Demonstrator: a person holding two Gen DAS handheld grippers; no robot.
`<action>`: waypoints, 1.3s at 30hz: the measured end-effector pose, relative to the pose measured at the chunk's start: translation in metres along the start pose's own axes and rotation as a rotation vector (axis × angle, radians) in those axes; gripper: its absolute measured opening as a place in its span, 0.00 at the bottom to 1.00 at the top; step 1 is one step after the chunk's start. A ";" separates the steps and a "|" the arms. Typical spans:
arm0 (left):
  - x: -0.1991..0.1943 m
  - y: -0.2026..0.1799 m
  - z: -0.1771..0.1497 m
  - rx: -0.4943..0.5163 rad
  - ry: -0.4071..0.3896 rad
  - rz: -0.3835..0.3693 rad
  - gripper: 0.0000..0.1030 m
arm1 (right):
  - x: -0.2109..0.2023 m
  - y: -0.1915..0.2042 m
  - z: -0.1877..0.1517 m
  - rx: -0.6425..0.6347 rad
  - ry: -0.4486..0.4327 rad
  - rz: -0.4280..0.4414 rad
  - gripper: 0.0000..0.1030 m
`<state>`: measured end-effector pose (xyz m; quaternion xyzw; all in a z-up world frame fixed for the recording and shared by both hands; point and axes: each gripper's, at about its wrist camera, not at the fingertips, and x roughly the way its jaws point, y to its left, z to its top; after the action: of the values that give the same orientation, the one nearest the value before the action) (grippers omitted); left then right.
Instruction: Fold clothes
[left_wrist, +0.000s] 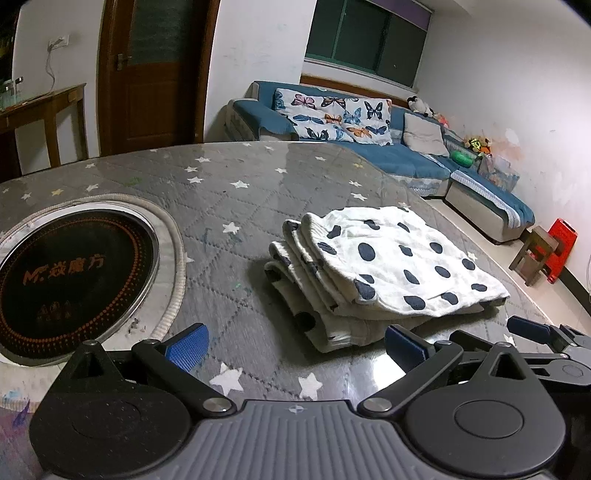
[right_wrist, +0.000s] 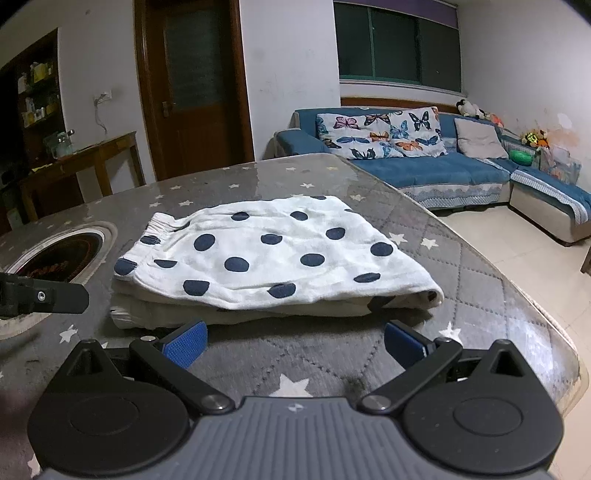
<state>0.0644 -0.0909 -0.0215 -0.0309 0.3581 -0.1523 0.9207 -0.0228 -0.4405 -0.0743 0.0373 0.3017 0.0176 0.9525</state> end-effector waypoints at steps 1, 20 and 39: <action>0.000 0.000 -0.001 0.001 0.001 0.000 1.00 | 0.000 -0.001 -0.001 0.003 0.002 -0.001 1.00; 0.002 -0.012 -0.007 0.061 0.001 0.009 1.00 | 0.005 -0.005 -0.004 0.025 0.016 0.002 1.00; 0.010 -0.013 -0.007 0.071 0.018 0.012 1.00 | 0.013 -0.006 -0.006 0.038 0.034 0.016 1.00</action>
<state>0.0635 -0.1058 -0.0315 0.0054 0.3611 -0.1596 0.9188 -0.0161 -0.4450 -0.0870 0.0576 0.3181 0.0199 0.9461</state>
